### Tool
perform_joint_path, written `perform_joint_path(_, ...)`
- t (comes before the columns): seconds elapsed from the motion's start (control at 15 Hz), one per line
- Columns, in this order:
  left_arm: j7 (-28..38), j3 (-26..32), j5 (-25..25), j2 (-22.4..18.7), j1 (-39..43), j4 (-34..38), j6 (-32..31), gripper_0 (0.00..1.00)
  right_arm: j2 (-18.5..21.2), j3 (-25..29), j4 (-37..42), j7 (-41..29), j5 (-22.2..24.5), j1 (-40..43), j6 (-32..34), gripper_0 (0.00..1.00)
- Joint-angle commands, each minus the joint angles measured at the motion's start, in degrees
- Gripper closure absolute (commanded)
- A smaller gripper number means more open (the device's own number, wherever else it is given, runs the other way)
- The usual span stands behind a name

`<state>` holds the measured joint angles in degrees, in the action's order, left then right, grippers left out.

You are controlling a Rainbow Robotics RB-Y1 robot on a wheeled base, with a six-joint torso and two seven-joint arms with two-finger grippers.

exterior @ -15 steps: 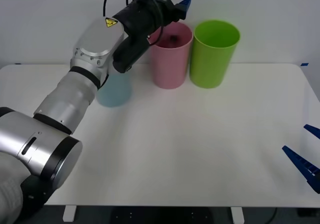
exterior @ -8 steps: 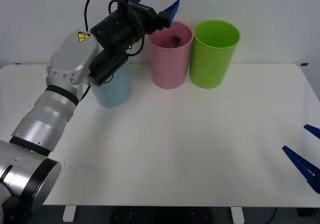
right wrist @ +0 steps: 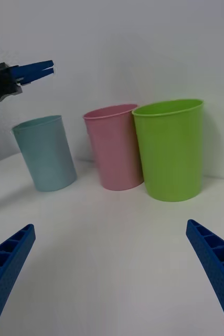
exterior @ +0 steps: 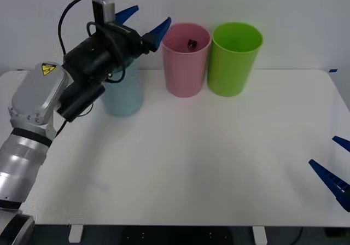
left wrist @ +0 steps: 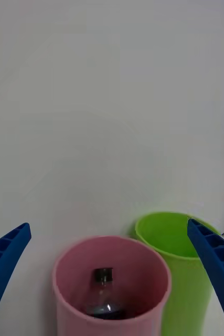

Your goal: Grasp the object on the table and drop it into the matching bin: aluminum can to the light blue bin, PET bottle to the pink bin.

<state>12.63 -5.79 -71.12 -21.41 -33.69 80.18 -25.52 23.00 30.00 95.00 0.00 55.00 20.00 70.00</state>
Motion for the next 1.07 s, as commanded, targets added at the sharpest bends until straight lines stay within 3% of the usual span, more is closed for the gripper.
perform_joint_path(0.07,-0.5,3.6,0.9,-1.8,5.3,4.2,-4.6,0.0,0.0,0.0,0.0,0.0,0.0,0.0,0.0,0.0)
perform_joint_path(0.67,-1.8,24.1,0.9,-4.9,21.3,10.7,-26.8,0.0,0.0,0.0,0.0,0.0,0.0,0.0,0.0,0.0)
perform_joint_path(1.07,-1.9,32.7,2.1,-7.2,34.0,18.0,-30.8,0.0,0.0,0.0,0.0,0.0,0.0,0.0,0.0,0.0)
